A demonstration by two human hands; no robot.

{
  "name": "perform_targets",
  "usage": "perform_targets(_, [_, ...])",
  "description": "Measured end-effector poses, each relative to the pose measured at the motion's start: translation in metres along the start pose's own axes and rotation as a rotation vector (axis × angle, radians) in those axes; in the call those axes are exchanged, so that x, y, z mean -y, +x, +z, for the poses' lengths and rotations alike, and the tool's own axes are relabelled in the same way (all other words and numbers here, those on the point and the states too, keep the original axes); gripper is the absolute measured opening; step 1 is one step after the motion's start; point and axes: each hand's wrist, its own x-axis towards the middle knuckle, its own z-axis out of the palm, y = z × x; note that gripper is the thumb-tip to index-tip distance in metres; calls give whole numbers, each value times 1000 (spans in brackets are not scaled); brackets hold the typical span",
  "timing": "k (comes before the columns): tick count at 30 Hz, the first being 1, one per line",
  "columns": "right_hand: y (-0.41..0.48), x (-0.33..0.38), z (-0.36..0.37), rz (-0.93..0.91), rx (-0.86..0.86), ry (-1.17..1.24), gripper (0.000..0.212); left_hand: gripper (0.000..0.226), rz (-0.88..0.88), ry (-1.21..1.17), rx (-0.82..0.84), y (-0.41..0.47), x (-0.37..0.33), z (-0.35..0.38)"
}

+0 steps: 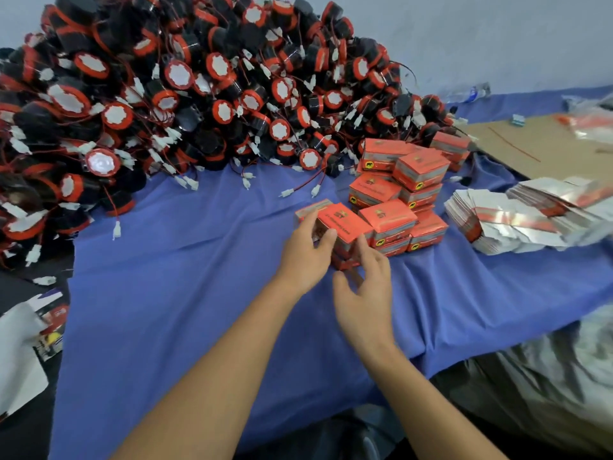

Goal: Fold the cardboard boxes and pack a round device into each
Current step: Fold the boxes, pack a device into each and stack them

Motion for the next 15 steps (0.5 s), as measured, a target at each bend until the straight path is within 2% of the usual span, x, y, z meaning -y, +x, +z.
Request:
perform_targets(5, [8, -9, 7, 2, 22, 11, 79, 50, -68, 39, -13, 20, 1, 14])
perform_targets(8, [5, -13, 3, -15, 6, 15, 76, 54, -65, 30, -149, 11, -10, 21])
perform_targets(10, [4, -15, -5, -49, -96, 38, 69, 49, 34, -18, -366, -8, -20, 29])
perform_targets(12, [7, -16, -19, -46, -229, 131, 62, 36, 273, -14, -508, -31, -32, 46])
perform_targets(14, [17, -19, -41, -20, -343, 185, 54, 27, 439, -59, -380, -49, -40, 72])
perform_targets(15, [24, -22, -54, -6, -390, 185, 49, 25, 429, -101, -269, -53, -45, 85])
